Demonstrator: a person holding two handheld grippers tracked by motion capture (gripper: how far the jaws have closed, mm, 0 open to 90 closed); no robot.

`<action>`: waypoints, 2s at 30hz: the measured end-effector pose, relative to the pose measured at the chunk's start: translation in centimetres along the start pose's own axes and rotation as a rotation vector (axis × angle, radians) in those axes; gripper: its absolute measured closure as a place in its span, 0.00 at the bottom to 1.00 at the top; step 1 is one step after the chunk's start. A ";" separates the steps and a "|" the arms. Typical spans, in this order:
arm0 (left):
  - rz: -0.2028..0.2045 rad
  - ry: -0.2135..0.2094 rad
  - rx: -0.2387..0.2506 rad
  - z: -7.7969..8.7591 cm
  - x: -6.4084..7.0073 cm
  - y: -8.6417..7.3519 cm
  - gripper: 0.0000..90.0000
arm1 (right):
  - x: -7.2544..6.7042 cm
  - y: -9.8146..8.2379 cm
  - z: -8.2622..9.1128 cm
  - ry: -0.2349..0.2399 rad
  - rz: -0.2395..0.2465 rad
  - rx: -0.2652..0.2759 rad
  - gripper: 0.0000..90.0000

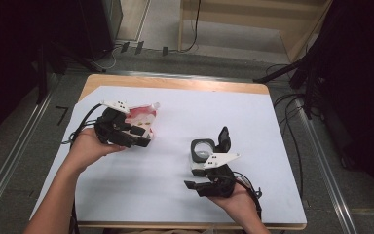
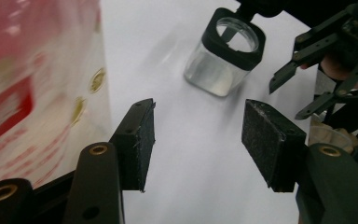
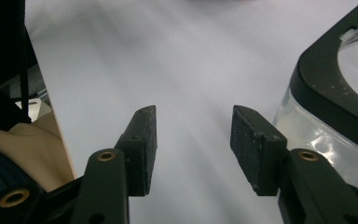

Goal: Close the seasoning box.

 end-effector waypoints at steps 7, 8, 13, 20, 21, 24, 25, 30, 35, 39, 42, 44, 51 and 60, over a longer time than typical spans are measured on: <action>0.012 -0.005 0.030 1.4 -0.7 -0.9 0.50 | -1.2 1.7 -0.2 0.015 0.004 0.008 0.57; 0.009 0.007 0.025 1.8 -0.9 -1.4 0.50 | -1.2 2.1 -0.3 0.013 0.014 0.006 0.57; 0.044 0.036 0.041 3.0 -1.6 -2.3 0.50 | -1.5 3.9 -1.4 0.016 0.040 0.001 0.58; 0.071 0.038 0.030 4.0 -2.3 -3.5 0.51 | -2.0 5.1 -2.7 0.033 0.043 -0.004 0.58; 0.075 0.058 0.018 4.3 -2.6 -4.0 0.51 | -2.2 5.1 -3.0 0.032 0.062 -0.007 0.59; 0.085 0.054 0.021 4.7 -2.9 -4.6 0.52 | -2.4 4.9 -3.3 0.040 0.069 -0.016 0.59; 0.096 0.064 0.019 5.0 -3.1 -5.2 0.52 | -2.6 4.7 -3.3 0.042 0.075 -0.019 0.59; 0.135 0.097 0.039 5.8 -4.0 -6.1 0.50 | -2.8 4.3 -4.1 0.050 0.081 -0.022 0.58; 0.151 0.111 0.076 5.1 -5.5 -5.9 0.47 | -2.9 4.2 -4.7 0.058 0.075 -0.029 0.58; 0.141 0.108 0.081 4.1 -5.8 -5.0 0.47 | -2.8 4.1 -4.9 0.050 0.071 -0.027 0.57; 0.124 0.115 0.069 3.2 -5.7 -4.1 0.48 | -2.6 4.1 -4.8 0.049 0.066 -0.022 0.57; 0.128 0.114 0.068 2.8 -5.6 -3.8 0.48 | -2.5 4.1 -4.7 0.054 0.058 -0.020 0.57; 0.135 0.142 0.094 1.2 -6.3 -2.4 0.50 | -2.5 3.9 -4.5 0.049 0.050 -0.007 0.57; 0.126 0.135 0.112 0.5 -6.2 -1.6 0.80 | -2.1 3.8 -4.8 0.040 0.032 -0.004 0.56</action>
Point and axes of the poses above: each handheld gripper's, and its own axes: z roughly backward along the jaws, y roughly out of its top, x roughly to its right, the point moved 5 cm from there along -z, roughly forward along the jaws, and after that the axes turned 11 degrees about -x, right-handed, at the moved point
